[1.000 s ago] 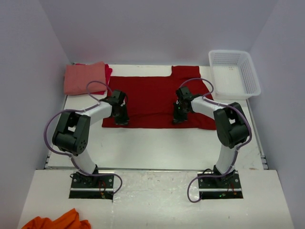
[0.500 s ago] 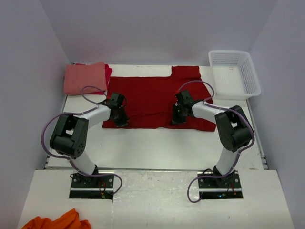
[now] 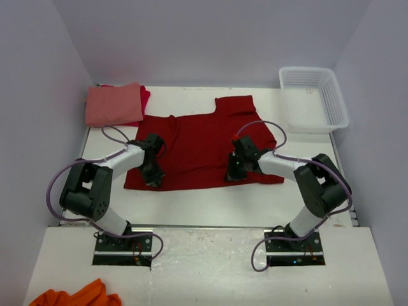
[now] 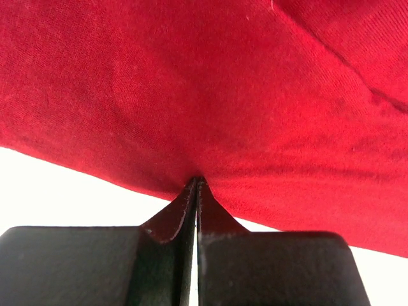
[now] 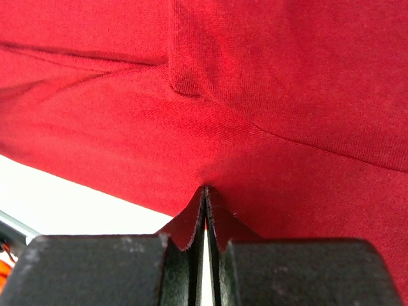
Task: Fold and stack the t-shirts
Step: Fold the flattened tshirt in 1/3 of the way
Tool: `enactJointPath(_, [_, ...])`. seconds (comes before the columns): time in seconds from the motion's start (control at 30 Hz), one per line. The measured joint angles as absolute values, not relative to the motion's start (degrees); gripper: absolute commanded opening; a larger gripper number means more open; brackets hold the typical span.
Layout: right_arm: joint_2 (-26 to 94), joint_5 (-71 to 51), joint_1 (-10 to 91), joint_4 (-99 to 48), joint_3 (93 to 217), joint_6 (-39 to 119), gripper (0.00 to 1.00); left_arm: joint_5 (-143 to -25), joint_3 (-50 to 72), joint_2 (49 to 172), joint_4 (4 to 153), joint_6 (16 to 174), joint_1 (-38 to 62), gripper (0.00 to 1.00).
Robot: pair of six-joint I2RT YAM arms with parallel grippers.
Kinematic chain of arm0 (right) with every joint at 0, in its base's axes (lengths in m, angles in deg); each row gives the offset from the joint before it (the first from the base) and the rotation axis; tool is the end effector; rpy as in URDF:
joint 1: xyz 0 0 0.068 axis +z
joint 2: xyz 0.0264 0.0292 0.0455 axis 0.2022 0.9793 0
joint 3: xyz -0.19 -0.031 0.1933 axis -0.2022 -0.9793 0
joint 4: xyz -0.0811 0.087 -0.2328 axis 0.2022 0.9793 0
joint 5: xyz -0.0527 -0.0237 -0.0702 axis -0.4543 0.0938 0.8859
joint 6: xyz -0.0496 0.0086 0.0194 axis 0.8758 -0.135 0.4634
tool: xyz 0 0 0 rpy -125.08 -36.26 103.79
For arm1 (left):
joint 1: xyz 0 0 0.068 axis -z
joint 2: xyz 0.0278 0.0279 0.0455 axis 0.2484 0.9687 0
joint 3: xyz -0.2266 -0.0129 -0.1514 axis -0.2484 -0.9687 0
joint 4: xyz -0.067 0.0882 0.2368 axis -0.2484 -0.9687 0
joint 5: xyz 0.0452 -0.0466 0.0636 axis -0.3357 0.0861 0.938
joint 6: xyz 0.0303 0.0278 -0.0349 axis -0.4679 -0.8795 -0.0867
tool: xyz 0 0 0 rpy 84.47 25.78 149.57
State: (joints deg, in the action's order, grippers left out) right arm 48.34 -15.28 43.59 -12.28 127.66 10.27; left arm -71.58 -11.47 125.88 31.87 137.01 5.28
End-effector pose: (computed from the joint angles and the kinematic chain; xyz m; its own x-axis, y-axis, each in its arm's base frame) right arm 0.2578 0.1700 0.1429 -0.9565 0.0880 -0.2783 -0.0472 0.8943 0.4449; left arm 0.2433 -0.0844 0.1530 -0.8265 -0.5532 -0.1048 -0.5537 0.8323 -0.0261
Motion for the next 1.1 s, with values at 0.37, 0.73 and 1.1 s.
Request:
enactJointPath(0.37, [41.7, -12.3, 55.0, -16.6, 118.9, 0.2, 0.0, -69.7, -14.6, 123.8, 23.6, 137.4, 5.3, 0.0])
enactJointPath(0.73, [35.0, -9.2, 66.9, -20.5, 110.8, -13.4, 0.0, -67.5, -19.8, 117.8, 18.3, 138.3, 5.3, 0.0])
enactJointPath(1.1, [33.0, -6.1, 76.8, -21.1, 108.3, -24.7, 0.0, -66.2, -21.1, 111.7, 14.1, 138.8, 6.2, 0.0])
